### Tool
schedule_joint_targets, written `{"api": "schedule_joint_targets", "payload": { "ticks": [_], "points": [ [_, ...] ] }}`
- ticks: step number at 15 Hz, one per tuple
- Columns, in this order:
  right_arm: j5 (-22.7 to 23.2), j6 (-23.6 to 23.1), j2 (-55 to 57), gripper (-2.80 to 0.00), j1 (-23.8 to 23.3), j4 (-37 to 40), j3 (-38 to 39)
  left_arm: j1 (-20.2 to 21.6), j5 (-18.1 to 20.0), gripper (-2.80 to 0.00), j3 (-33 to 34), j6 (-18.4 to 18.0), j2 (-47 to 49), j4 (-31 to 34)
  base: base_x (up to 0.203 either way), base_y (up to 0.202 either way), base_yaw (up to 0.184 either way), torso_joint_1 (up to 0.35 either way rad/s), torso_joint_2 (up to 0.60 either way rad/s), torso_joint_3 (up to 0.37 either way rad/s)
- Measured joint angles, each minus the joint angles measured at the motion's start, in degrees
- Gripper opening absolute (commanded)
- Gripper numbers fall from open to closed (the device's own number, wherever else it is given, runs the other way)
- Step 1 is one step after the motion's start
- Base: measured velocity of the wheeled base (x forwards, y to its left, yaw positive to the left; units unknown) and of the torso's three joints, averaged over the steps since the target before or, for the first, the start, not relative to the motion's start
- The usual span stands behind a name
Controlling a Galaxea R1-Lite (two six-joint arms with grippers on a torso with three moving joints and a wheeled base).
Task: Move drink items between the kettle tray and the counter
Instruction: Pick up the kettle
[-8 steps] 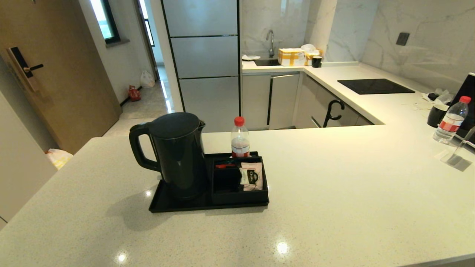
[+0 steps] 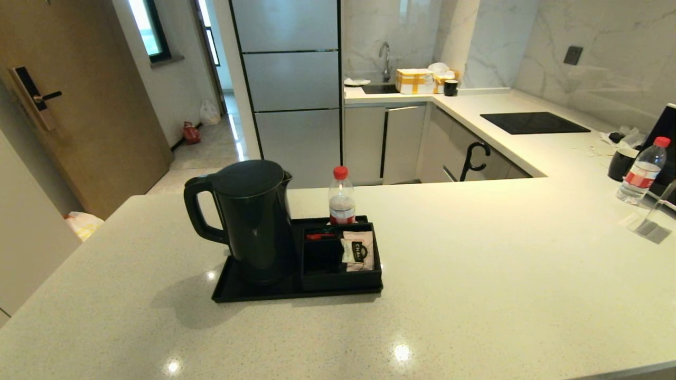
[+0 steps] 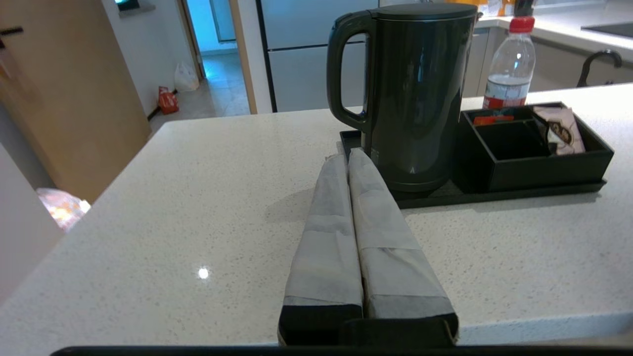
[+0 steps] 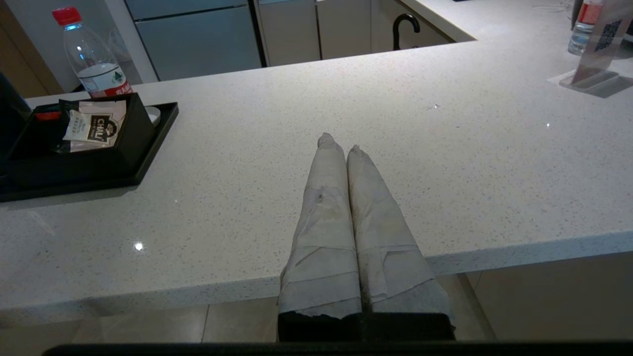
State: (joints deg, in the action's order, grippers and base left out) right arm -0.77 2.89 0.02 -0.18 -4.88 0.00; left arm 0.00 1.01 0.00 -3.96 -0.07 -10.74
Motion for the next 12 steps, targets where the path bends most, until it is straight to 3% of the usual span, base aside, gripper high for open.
{"api": "schedule_joint_targets", "payload": {
  "ticks": [6,12],
  "points": [
    [-0.02,0.0,0.0,-2.8,0.0,0.02,0.0,0.07,-1.02,-2.8,-0.64,-1.87,3.25,7.2,0.0,0.0,0.0,0.0,0.0,0.0],
    [-0.02,0.0,0.0,-2.8,0.0,0.0,0.0,0.0,-5.05,-2.8,-19.98,3.38,26.42,8.33,0.0,0.0,0.0,0.0,0.0,0.0]
  ]
}}
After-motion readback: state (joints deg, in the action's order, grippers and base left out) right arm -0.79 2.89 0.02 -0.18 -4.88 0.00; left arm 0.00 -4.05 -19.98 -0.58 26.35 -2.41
